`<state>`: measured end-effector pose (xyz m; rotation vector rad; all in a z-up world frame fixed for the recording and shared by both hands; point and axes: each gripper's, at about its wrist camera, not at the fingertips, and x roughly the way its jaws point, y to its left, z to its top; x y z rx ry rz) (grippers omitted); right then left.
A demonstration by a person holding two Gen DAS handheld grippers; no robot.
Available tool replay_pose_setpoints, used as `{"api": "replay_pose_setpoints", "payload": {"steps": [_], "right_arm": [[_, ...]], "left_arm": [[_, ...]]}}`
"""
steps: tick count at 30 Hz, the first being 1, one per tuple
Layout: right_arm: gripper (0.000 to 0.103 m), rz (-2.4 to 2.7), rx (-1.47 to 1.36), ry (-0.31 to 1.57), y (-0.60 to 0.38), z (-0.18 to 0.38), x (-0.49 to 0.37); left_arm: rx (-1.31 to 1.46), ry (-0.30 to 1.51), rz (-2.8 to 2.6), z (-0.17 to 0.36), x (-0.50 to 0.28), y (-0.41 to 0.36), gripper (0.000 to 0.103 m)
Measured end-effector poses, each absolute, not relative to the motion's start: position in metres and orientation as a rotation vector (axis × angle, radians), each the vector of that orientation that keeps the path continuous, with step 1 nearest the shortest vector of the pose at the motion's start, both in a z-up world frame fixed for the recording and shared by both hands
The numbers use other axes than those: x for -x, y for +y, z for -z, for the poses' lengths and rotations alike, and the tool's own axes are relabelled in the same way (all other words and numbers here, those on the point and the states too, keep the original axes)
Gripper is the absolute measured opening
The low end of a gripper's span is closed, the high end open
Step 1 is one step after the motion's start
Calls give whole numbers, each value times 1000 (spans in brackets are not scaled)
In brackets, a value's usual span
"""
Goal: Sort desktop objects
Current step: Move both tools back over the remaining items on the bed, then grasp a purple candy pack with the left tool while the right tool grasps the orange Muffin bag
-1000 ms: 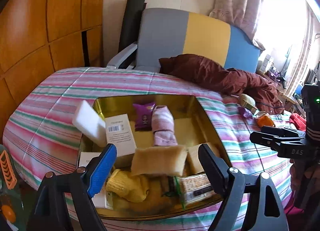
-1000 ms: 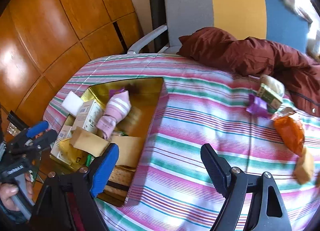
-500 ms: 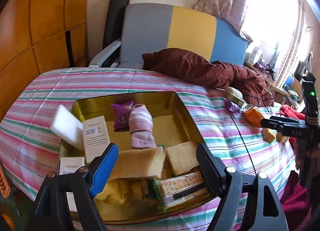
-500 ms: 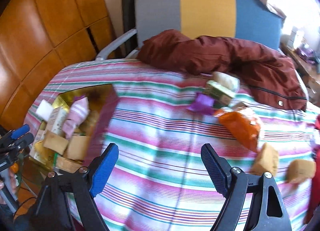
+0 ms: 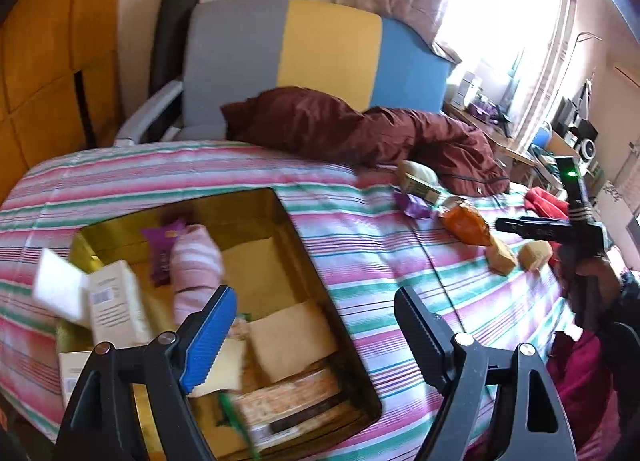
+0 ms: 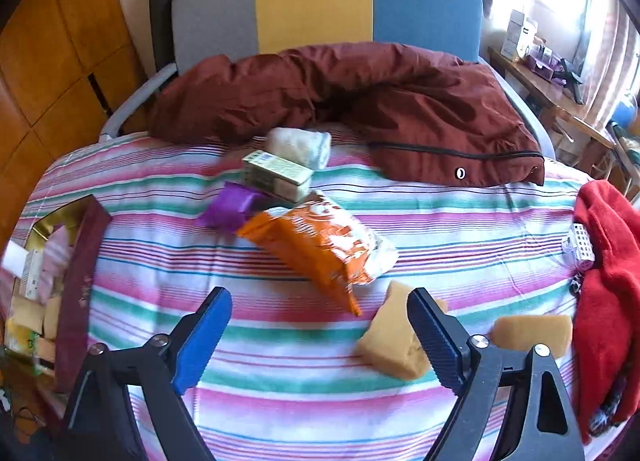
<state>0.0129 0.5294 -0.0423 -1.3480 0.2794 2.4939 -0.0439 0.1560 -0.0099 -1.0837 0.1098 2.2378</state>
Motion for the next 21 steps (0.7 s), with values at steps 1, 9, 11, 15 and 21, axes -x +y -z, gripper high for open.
{"api": "replay_pose_setpoints", "payload": {"steps": [1,9,11,15,21], "right_arm": [[93,-2496,1350,259,531,45,-8],[101,-2518,1441,-3,530,74,33],[102,-2515,1450,-48,532,82,39],[100,-2524,1466,-19,539,94,45],[68,-2542,1511,-31,538,95,44]], "left_arm": [[1093,115,-2223,11,45,163,82],[1178,127,-2147,17,63,207,82],[1194,144,-2135,20,68,220,82],[1231,177,-2098,27,78,252,82],[1307,156,-2029,43,98,297,82]]}}
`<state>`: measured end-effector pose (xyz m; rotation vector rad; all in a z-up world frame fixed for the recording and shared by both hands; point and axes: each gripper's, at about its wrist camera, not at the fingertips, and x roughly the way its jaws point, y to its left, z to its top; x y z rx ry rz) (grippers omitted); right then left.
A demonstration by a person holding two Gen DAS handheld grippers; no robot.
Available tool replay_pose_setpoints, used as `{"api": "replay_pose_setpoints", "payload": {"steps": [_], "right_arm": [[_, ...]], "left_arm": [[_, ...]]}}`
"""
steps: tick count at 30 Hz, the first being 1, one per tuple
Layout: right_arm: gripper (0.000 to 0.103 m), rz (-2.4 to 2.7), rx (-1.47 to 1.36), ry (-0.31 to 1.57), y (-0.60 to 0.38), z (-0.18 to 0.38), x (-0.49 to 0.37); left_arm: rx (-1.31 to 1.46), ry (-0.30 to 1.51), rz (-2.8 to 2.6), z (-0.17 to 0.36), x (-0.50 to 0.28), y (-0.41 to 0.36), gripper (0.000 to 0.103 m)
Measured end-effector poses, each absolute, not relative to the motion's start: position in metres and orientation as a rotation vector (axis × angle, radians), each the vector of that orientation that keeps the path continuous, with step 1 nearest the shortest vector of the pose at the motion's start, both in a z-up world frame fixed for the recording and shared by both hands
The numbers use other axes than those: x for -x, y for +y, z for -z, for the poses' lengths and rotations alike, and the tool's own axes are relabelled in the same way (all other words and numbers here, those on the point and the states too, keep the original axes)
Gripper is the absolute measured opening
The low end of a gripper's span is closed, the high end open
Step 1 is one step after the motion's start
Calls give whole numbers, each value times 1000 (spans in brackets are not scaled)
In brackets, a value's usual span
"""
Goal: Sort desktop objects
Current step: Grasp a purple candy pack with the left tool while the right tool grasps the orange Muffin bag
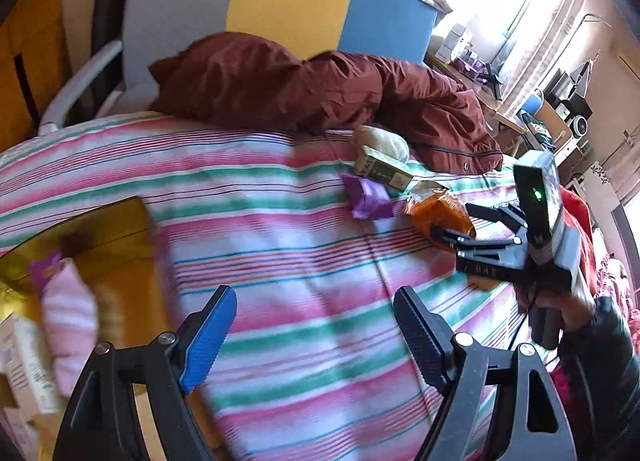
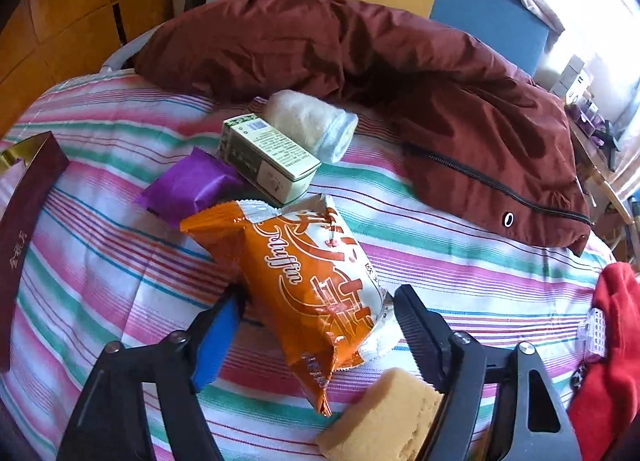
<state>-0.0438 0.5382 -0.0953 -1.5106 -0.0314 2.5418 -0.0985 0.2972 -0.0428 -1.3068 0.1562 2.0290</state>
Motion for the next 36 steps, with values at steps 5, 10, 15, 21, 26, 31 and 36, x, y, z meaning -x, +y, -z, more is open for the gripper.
{"api": "replay_pose_setpoints", "payload": {"steps": [5,10,15,21,26,31,36], "right_arm": [[67,-2551,1514,-15,538,93,43],[92,-2579,1494,72,544,92,42],[96,-2570,1445,11,542,89,43],[101,-2559,1404,-68,540,90,47],[102,-2583,1354,-113,537,96,53],[97,-2614,1384,-104,535,102,61],[66,-2627,1436,-120,533,103,60]], "left_arm": [[1336,150,-1980,55,118,338,82],[1392,155,-1931,72,144,375,82],[1447,149,-1910,89,166,410,82],[1468,196,-1907,101,180,438,82],[1509,303,-1890,121,182,453,74],[1446,391,-1919,123,174,450,63],[1414,415,-1930,122,168,433,41]]}}
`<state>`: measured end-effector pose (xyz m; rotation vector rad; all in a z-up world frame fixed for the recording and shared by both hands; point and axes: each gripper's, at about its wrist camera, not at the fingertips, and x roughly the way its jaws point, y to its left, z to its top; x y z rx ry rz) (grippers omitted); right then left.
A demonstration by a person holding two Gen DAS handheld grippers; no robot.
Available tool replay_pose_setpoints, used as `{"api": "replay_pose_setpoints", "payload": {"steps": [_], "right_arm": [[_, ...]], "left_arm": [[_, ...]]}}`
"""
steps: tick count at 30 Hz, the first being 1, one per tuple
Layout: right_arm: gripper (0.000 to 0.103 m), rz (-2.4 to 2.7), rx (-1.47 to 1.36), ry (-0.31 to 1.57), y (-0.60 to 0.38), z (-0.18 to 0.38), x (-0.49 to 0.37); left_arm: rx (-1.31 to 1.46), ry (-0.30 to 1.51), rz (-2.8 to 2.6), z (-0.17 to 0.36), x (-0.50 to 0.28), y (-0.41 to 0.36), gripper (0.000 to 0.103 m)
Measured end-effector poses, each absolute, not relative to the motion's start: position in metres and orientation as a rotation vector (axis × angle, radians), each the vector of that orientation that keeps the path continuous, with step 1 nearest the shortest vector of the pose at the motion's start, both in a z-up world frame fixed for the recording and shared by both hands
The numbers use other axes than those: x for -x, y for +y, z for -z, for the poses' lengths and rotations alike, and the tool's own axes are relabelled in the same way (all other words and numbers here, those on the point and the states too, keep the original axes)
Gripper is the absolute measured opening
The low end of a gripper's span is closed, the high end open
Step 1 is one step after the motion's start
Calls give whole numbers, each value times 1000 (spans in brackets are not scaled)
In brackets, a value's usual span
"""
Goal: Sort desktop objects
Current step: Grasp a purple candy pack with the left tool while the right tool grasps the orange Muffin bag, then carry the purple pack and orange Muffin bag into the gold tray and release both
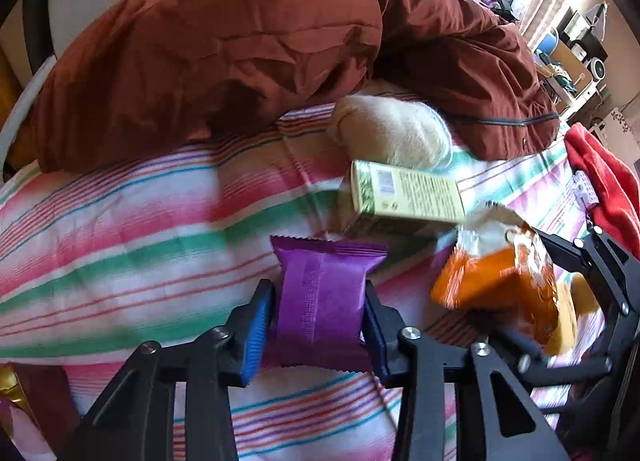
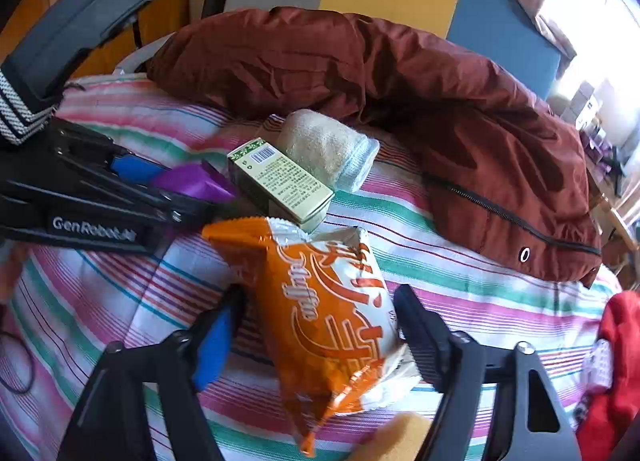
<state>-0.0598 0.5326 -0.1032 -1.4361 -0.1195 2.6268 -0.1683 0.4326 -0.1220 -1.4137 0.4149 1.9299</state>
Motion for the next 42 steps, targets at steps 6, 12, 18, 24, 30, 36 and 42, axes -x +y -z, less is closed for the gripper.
{"api": "replay_pose_setpoints", "payload": {"steps": [6,12,18,24,30,36,42], "right_arm": [[61,-2646,1455,-82,531,100,58],[60,-2700,1461,-27,527,89,54],[60,-2757,1415,23,523,73,50],[60,-2840,1365,110,514,54,45],[60,-2901,1349,145,484,37,40],[60,-2955,1372,173,440,25,40],[60,-3022,1408,248,385,15,48]], "left_arm": [[1407,360,-1934,120,153,403,39],[1372,304,-1962,103,136,371,39],[1287,288,-2032,67,114,346,39],[1214,256,-2096,34,110,322,39],[1166,184,-2143,-1,96,272,39],[1138,126,-2203,-15,90,222,39],[1177,60,-2284,-9,102,159,39]]}}
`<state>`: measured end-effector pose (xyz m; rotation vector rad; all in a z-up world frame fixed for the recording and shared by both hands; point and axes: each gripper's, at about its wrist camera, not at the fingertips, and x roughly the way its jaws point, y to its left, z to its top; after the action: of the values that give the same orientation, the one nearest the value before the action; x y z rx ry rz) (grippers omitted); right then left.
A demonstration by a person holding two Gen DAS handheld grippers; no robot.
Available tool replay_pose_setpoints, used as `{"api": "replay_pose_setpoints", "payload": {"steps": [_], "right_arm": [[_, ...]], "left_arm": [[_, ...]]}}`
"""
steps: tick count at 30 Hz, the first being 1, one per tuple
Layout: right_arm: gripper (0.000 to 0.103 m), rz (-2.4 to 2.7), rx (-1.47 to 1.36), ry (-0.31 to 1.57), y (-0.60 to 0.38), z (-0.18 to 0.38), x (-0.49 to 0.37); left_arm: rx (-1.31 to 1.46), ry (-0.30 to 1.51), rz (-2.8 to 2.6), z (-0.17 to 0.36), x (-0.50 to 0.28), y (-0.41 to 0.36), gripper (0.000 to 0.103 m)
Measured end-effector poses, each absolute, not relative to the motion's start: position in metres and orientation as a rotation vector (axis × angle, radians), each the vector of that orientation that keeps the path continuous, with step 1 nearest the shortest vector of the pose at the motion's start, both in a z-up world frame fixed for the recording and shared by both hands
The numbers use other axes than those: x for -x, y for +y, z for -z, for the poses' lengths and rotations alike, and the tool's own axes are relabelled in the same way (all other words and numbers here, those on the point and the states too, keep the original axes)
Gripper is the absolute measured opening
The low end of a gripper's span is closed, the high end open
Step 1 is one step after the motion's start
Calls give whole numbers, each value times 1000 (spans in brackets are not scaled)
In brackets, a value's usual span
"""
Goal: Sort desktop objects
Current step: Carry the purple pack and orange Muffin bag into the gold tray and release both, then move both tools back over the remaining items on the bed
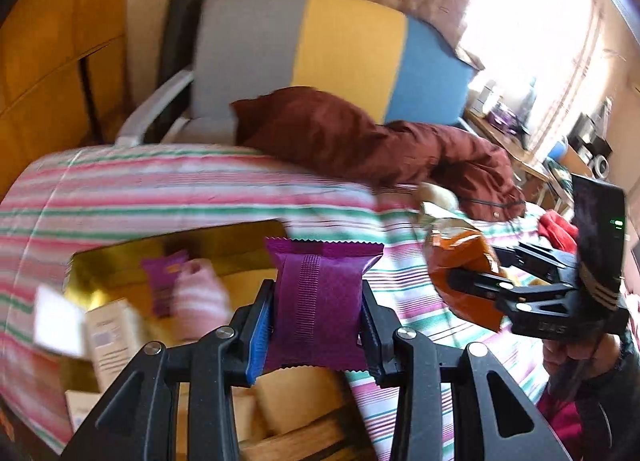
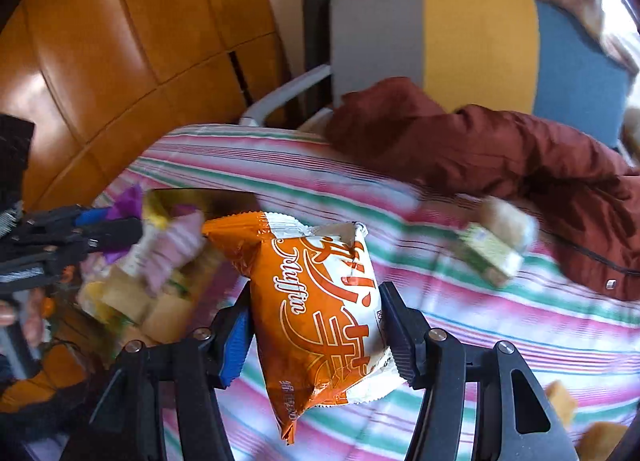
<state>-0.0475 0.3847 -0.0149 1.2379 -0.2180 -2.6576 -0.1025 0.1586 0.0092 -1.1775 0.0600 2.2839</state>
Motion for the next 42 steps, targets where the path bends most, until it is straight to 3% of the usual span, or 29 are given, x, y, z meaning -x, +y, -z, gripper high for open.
{"api": "replay_pose_setpoints", "payload": {"steps": [11,14,17,25,33,42], "right_arm": [[61,2524,-1238,-467,298,20,81],[66,2485,-1275,-580,285,32,93],[66,2475,-1294,-600,278,38,96],[66,2508,-1344,-514,281,43,73],[75,2609,-1342,-299,277,33,39],[77,2675,-1321,-105,270,24,5]], "left_arm": [[1288,-43,-2410,19,144,76,40],[1343,-99,-2426,32,156,64,58],[1387,-145,-2414,43,159,53,59],[1324,-150,-2466,40,135,38,59],[1180,-93,-2554,12,95,37,59],[1040,-17,-2628,-13,58,43,59]]}}
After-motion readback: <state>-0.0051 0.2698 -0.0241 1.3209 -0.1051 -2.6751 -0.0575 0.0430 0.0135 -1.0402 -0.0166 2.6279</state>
